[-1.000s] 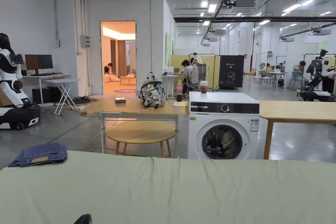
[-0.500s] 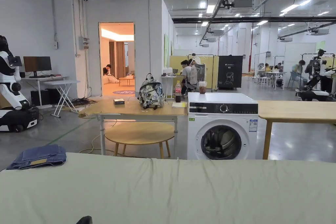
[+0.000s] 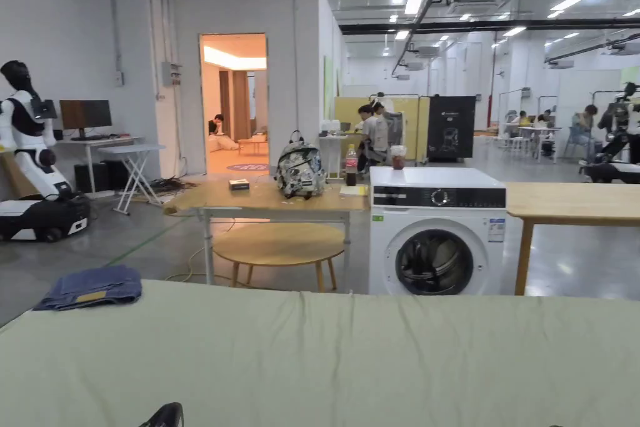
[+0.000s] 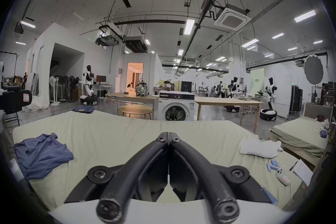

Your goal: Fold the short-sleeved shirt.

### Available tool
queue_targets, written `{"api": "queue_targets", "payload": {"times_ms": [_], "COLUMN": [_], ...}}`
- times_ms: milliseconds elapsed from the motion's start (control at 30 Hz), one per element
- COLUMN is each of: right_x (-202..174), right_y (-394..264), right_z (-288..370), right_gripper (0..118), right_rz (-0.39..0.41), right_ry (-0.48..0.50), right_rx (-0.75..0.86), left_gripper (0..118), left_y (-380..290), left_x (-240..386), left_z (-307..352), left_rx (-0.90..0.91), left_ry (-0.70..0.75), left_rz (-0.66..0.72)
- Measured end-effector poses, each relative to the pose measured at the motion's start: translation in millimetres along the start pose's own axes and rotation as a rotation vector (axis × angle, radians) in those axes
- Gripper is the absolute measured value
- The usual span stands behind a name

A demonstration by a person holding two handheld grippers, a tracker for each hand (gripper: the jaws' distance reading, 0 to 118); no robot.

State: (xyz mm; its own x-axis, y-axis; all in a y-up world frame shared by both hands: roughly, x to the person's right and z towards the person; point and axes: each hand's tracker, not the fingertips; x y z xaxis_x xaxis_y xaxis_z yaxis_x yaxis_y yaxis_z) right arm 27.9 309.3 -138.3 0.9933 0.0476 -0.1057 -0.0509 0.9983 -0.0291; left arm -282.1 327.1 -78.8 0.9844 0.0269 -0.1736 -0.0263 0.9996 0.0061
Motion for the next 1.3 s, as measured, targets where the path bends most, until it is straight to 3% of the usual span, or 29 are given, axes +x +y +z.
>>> {"api": "queue_targets", "payload": {"times_ms": [200, 467, 567, 600, 633, 667, 700, 800, 933, 1033, 1233, 1300], "right_x": [-55.6, -110.2, -117.4, -118.2, -117.4, -115.5, -113.0, -101.5, -80.8, -63.6, -33.5, -27.0], "right_y": [5.0, -2.3, -6.9, -8.6, -11.5, -14.7, -17.5, -28.4, -42.5, -49.9, -65.0, -68.8], "right_z": [-17.2, -26.9, -27.6, -27.3, -26.2, -25.4, -24.8, -28.4, -36.3, -42.9, -55.0, -57.8], "right_gripper": [0, 0, 0, 0, 0, 0, 0, 0, 0, 0, 0, 0], "right_rz": [0.005, 0.016, 0.018, 0.025, 0.030, 0.030, 0.027, -0.002, -0.016, -0.021, -0.062, -0.089], "right_ry": [0.205, 0.380, 0.423, 0.432, 0.434, 0.435, 0.436, 0.425, 0.365, 0.318, 0.227, 0.217], "right_rx": [0.005, -0.013, -0.034, -0.040, -0.040, -0.043, -0.053, -0.113, -0.181, -0.224, -0.296, -0.312], "left_gripper": [0, 0, 0, 8, 22, 43, 46, 50, 51, 51, 51, 44], "left_y": [-0.8, -5.4, -6.8, -8.4, -10.5, -14.3, -20.0, -44.3, -100.2, -138.6, -223.3, -188.0], "left_x": [-39.1, -99.1, -119.9, -126.4, -133.4, -139.8, -146.2, -170.2, -218.4, -240.8, -280.7, -245.3], "left_z": [30.4, 75.0, 75.6, 72.6, 66.3, 57.8, 47.1, 2.4, -77.3, -131.3, -186.8, -162.8], "left_rx": [-0.009, -0.059, -0.113, -0.139, -0.188, -0.218, -0.246, -0.375, -0.554, -0.716, -0.954, -0.890], "left_ry": [0.131, 0.361, 0.321, 0.290, 0.277, 0.252, 0.229, 0.162, 0.055, 0.083, 0.175, 0.178], "left_rz": [-0.054, -0.070, -0.075, -0.078, -0.081, -0.099, -0.112, -0.080, 0.078, 0.153, 0.100, 0.120]}}
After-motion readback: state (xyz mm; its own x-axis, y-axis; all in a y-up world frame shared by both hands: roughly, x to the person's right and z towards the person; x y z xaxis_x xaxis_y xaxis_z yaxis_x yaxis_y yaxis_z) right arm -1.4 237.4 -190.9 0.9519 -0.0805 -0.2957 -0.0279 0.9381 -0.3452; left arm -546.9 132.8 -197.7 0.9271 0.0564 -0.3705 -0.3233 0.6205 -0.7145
